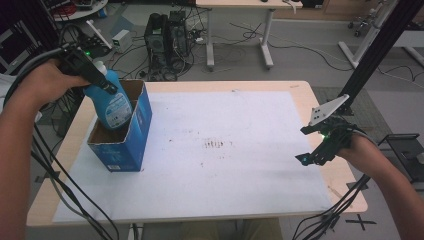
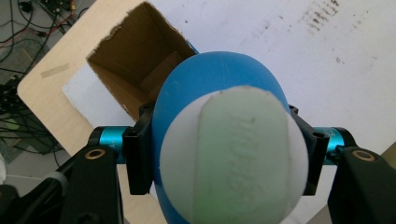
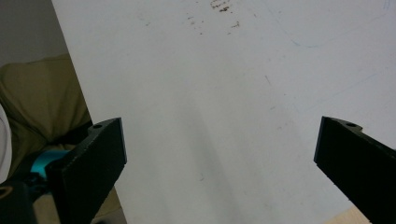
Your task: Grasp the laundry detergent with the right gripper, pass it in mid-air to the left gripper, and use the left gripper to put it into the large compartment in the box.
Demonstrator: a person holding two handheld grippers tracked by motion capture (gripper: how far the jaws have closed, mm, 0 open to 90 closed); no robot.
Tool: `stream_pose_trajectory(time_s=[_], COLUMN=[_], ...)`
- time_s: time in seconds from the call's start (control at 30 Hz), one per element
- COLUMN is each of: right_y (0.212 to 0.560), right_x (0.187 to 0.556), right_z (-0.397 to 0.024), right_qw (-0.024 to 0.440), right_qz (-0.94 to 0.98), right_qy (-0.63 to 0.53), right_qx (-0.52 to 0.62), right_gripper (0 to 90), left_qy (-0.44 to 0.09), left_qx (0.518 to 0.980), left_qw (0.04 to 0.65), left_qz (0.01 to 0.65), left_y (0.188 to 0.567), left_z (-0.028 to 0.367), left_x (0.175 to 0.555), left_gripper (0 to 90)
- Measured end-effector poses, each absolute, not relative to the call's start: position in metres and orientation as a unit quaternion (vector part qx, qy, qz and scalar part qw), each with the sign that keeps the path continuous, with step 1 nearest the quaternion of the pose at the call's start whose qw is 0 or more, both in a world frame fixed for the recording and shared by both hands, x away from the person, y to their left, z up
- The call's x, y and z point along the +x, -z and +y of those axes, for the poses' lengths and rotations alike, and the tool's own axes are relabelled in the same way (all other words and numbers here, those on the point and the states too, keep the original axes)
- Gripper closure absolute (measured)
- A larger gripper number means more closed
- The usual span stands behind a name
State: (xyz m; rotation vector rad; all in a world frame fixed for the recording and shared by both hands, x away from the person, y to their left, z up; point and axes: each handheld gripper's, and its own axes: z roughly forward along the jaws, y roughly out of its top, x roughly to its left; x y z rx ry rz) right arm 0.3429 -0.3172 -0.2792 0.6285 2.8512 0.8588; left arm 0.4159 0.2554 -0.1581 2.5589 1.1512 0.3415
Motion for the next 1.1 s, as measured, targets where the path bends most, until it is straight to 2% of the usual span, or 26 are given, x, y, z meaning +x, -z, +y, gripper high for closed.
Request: stream_pose_trajectory(time_s=[0.43, 1.1], right_y=[0.283, 0.291], right_x=[0.343, 0.343], right_z=[-0.315, -0.310], right_qw=[0.048, 0.042], right_qz=[0.937, 0.938], right_qy=[-0.276, -0.273], right_qx=[0.209, 0.209], right_gripper=[1.4, 1.4], left_qy=[-0.111, -0.079], left_qx=[0.904, 0.919], left_qw=[0.150, 0.129], left_qz=[0.385, 0.364], left_y=[0.211, 0.268], left_z=[0.263, 0.261], left_x=[0.426, 0.435], left_gripper=[38.0, 38.0])
